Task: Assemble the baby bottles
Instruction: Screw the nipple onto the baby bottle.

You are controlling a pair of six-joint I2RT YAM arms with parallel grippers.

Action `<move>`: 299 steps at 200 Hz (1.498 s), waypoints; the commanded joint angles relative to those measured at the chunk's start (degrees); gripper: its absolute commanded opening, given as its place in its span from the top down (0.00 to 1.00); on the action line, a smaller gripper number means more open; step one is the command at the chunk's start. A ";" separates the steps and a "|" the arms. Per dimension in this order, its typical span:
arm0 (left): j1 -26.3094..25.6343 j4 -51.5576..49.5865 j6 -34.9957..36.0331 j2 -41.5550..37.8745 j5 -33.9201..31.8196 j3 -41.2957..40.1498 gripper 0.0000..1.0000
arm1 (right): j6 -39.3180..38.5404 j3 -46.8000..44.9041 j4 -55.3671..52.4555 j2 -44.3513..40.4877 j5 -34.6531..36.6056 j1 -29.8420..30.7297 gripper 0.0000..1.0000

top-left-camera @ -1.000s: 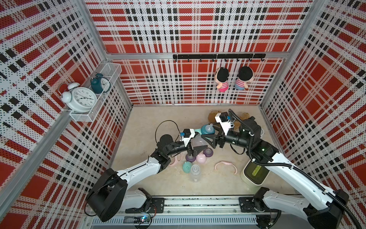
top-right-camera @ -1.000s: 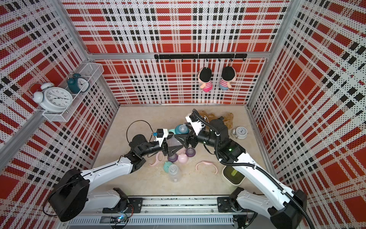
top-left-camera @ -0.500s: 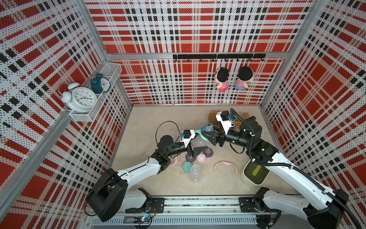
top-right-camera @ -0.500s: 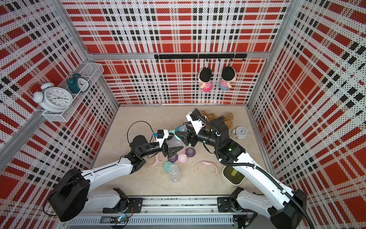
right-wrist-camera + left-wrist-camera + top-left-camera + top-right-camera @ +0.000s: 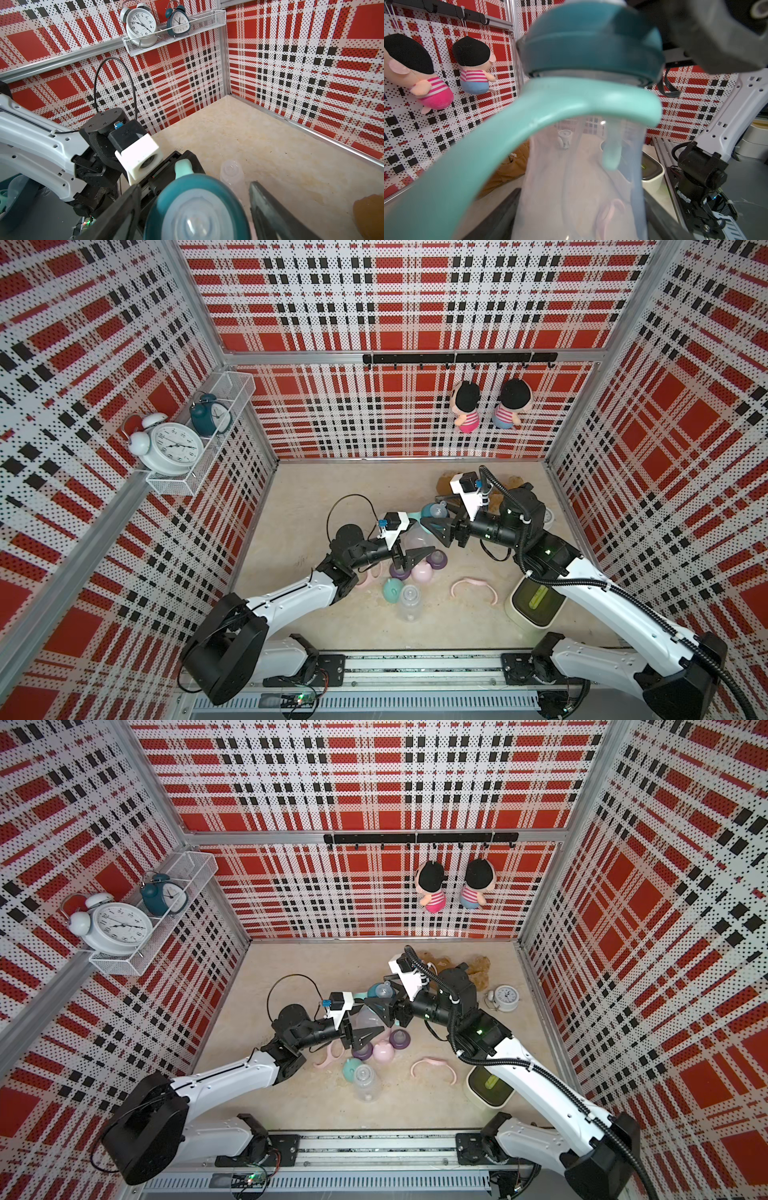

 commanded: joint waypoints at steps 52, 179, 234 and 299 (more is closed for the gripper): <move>-0.42 2.25 0.48 -1.96 -0.47 -0.39 1.00 | -0.28 0.96 -0.69 1.27 0.10 0.19 0.25; -5.95 2.22 2.22 0.42 -21.63 1.43 1.00 | 9.07 0.05 -0.16 -0.17 9.22 0.65 0.46; -9.46 3.68 3.10 4.02 -31.59 4.11 1.00 | 15.24 1.12 -4.73 -1.07 34.27 9.50 0.48; -10.05 3.74 3.65 6.73 -31.14 6.12 1.00 | 18.56 4.56 -11.79 -0.14 42.94 12.15 0.16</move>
